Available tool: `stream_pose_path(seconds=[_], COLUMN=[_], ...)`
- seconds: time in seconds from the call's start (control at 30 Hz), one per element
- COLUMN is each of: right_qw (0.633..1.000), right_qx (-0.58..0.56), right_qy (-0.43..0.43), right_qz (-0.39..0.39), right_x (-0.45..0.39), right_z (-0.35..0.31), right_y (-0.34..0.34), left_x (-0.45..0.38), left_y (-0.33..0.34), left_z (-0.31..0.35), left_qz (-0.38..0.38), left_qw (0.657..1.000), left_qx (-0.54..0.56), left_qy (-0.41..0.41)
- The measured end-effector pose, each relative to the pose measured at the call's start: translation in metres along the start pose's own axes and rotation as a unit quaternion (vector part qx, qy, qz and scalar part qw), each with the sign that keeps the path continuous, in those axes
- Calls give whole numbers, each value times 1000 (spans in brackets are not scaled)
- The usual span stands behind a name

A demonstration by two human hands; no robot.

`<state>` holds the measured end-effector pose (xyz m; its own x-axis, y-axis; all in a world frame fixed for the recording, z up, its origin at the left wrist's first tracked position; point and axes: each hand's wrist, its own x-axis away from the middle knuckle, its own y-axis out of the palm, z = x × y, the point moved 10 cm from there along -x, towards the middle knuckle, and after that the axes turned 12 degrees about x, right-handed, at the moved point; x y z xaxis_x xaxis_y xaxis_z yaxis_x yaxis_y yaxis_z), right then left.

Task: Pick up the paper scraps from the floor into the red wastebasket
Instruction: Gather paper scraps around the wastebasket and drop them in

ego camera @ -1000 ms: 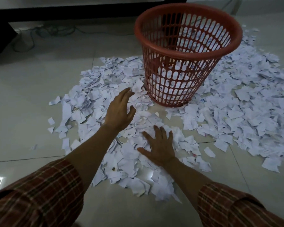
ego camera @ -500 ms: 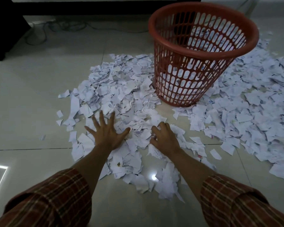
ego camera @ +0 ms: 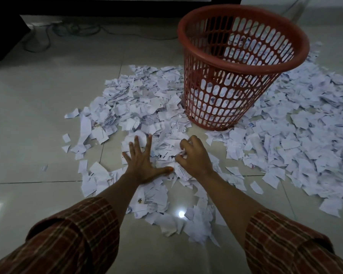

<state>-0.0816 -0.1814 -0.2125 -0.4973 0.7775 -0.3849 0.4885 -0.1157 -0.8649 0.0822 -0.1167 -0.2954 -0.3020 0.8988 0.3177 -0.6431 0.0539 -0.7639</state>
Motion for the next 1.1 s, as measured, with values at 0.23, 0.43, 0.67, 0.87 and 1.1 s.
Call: stream_pose_path(seconds=[0.23, 0.43, 0.67, 0.87, 1.1], right_qw=[997, 996, 996, 996, 992], right_qx=[13, 25, 9, -2, -28], right_qy=[65, 81, 65, 37, -16], right_qz=[43, 35, 63, 85, 119], right_x=[4, 14, 3, -13, -49], right_z=[47, 66, 54, 31, -9], right_y=[-29, -35, -42, -55, -82], left_x=[-22, -29, -28, -25, -21], left_y=[22, 36, 16, -10, -88], left_z=[53, 66, 76, 66, 84], left_qz=[-8, 5, 61, 44, 143], left_qw=[995, 986, 982, 993, 975], left_qx=[-46, -140, -138, -18, 80], left_qy=[86, 90, 117, 109, 148])
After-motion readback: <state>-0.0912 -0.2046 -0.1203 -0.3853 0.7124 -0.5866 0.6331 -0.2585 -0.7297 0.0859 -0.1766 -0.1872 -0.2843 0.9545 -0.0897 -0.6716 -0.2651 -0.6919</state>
